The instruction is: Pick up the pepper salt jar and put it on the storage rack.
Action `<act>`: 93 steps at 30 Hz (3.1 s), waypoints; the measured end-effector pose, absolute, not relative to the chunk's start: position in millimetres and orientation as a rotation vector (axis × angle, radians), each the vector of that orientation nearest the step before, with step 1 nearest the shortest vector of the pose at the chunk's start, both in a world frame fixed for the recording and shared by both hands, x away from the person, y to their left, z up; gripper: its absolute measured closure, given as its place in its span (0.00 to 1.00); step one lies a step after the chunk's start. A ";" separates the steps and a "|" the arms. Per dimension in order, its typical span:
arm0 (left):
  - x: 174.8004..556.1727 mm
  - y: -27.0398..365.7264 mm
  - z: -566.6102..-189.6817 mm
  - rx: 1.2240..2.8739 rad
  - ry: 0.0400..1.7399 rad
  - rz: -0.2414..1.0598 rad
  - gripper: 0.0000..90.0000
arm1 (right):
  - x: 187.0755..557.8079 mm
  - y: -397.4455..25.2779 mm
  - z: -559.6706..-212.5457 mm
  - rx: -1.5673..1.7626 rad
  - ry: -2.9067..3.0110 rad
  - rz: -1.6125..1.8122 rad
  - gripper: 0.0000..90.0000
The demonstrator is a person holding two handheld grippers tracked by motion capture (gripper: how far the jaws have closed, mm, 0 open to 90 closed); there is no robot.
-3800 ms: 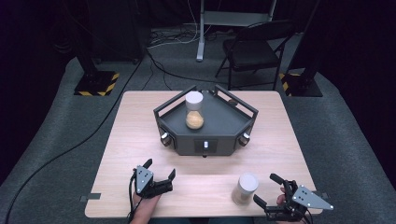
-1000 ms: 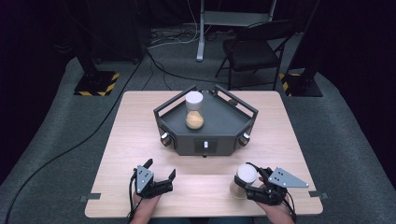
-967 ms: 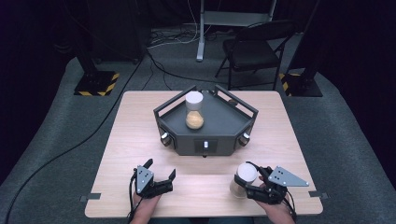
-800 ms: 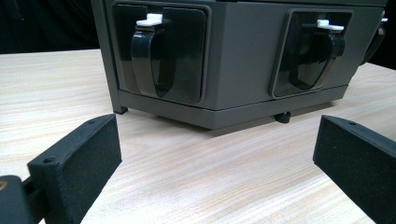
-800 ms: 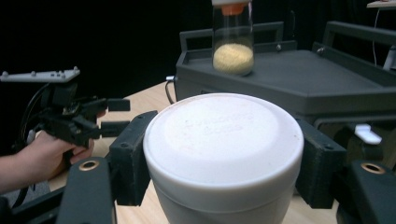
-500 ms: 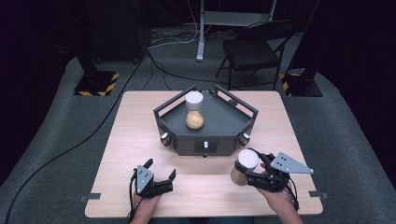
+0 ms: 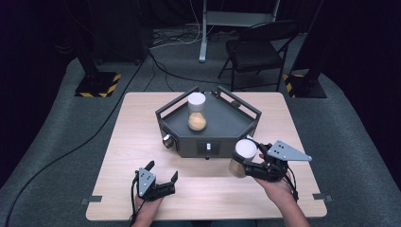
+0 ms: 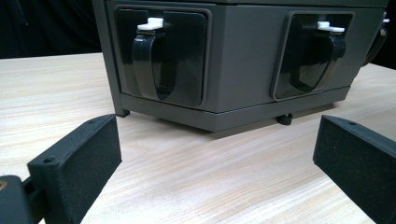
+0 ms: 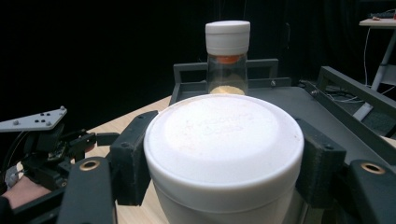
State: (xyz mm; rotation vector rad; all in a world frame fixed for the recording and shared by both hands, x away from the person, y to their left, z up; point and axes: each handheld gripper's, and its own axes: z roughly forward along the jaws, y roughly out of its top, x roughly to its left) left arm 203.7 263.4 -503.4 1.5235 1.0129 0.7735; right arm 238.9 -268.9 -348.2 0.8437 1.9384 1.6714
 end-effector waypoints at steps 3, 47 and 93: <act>204.1 263.3 -503.3 1.526 1.011 0.773 0.01 | 243.1 -265.4 -346.1 0.847 1.932 1.672 0.35; 204.0 263.2 -503.4 1.522 1.018 0.770 0.01 | 285.3 -218.8 -307.2 0.926 1.749 1.570 0.35; 203.9 267.7 -504.7 1.500 1.029 0.747 0.01 | 333.1 -141.8 -334.9 1.105 1.554 1.448 0.35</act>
